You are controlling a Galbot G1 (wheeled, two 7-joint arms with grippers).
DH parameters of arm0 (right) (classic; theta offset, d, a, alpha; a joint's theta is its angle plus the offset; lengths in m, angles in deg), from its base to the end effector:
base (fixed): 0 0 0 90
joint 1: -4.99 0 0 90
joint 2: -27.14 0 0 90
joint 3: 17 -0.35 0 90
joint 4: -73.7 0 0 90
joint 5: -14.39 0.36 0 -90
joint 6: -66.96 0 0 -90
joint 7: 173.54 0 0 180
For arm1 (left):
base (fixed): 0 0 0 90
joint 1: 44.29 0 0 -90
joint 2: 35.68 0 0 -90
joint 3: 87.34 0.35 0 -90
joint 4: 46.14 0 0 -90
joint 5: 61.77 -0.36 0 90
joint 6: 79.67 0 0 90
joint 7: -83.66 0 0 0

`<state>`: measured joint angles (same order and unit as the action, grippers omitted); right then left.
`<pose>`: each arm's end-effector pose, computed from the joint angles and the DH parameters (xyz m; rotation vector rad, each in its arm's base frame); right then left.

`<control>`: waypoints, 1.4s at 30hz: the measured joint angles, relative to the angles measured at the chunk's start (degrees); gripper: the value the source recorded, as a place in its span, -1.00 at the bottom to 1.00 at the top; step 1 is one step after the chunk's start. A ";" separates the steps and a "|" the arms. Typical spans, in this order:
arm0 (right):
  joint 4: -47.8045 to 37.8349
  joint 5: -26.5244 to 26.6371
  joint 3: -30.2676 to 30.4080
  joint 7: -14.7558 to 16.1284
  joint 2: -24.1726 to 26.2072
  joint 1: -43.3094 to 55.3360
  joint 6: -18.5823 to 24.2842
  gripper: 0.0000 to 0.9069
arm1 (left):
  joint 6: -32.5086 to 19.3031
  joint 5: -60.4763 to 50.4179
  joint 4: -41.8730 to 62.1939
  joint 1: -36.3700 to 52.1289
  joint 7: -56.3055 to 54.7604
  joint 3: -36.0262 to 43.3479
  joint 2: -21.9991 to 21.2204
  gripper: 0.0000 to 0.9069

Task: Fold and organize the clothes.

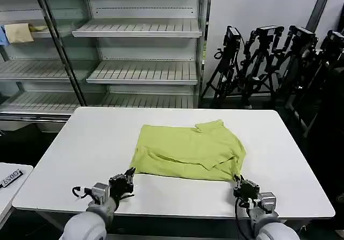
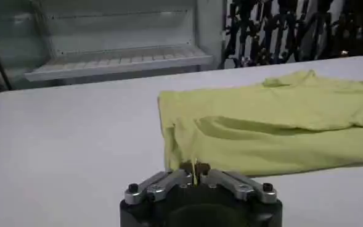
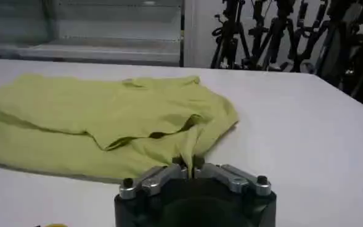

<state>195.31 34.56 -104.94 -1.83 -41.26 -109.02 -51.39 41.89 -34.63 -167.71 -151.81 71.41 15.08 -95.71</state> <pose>0.2172 -0.0491 -0.2654 0.1182 -2.7348 0.0725 0.2336 0.0235 -0.2550 -0.3238 -2.6691 -0.1250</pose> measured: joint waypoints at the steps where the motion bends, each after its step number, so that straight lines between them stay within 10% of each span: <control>1: 0.43 -0.10 -0.20 0.03 0.11 -0.52 0.04 -1.00 | -0.14 -0.18 -0.79 -1.01 0.00 -0.18 0.11 -0.80; 8: 2.36 -0.84 -1.45 0.22 0.43 -3.16 0.17 -1.00 | -0.32 -0.76 -3.45 -4.32 -0.31 -1.47 0.69 -0.80; 13: 3.42 -1.20 -2.52 0.67 1.01 -5.01 0.44 -1.00 | -0.35 -0.88 -4.57 -5.51 -0.27 -1.93 1.18 -0.31; 14: 3.59 -1.30 -2.74 0.67 1.06 -5.23 0.41 0.78 | -0.33 -0.88 -4.61 -5.58 -0.24 -1.92 1.15 0.27; 15: 3.80 -1.47 -2.99 0.64 1.12 -5.37 0.32 1.00 | -0.24 -0.91 -4.62 -5.58 -0.25 -1.87 1.12 0.93; 42: 7.00 -5.91 -5.11 -0.51 -0.02 -4.63 4.06 1.00 | -1.88 1.12 0.50 2.41 0.29 1.36 -0.55 1.00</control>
<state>202.31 28.65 -110.05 -2.34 -41.28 -113.66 -47.33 40.01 -33.51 -167.22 -149.40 71.70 16.44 -96.25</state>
